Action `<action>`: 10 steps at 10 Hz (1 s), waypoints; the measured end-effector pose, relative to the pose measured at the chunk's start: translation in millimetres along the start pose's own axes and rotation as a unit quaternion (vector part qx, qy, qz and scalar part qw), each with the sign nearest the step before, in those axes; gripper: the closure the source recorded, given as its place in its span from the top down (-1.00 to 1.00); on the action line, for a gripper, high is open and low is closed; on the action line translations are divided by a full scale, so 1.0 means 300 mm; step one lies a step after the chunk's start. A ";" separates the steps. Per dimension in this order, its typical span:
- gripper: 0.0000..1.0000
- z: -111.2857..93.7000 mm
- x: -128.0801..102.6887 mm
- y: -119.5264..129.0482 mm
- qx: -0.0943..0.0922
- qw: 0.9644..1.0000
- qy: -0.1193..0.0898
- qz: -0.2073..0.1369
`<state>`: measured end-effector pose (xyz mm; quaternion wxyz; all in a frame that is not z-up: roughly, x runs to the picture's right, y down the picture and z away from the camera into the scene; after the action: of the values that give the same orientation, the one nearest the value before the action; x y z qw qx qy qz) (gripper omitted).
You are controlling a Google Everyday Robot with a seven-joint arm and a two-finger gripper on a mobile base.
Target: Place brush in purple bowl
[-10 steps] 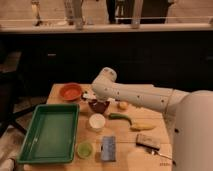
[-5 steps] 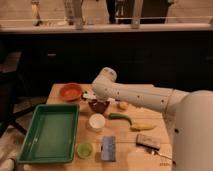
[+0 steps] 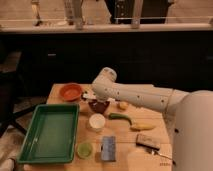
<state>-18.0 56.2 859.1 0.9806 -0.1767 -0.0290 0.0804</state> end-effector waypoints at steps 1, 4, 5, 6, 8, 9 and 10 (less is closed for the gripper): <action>-0.95 0.000 0.000 0.000 0.000 1.000 0.000 0.000; -0.95 0.000 0.000 0.000 0.000 1.000 0.000 0.000; -0.95 0.000 0.000 0.000 0.000 1.000 0.000 0.000; -0.95 0.000 0.000 0.000 0.000 1.000 0.000 0.000; -0.95 0.000 0.000 0.000 0.000 1.000 0.000 0.000; -0.96 0.000 0.000 0.000 0.000 1.000 0.000 0.000; -0.99 0.000 0.000 0.000 0.000 1.000 0.000 0.000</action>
<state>-18.0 56.2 859.1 0.9806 -0.1767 -0.0290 0.0804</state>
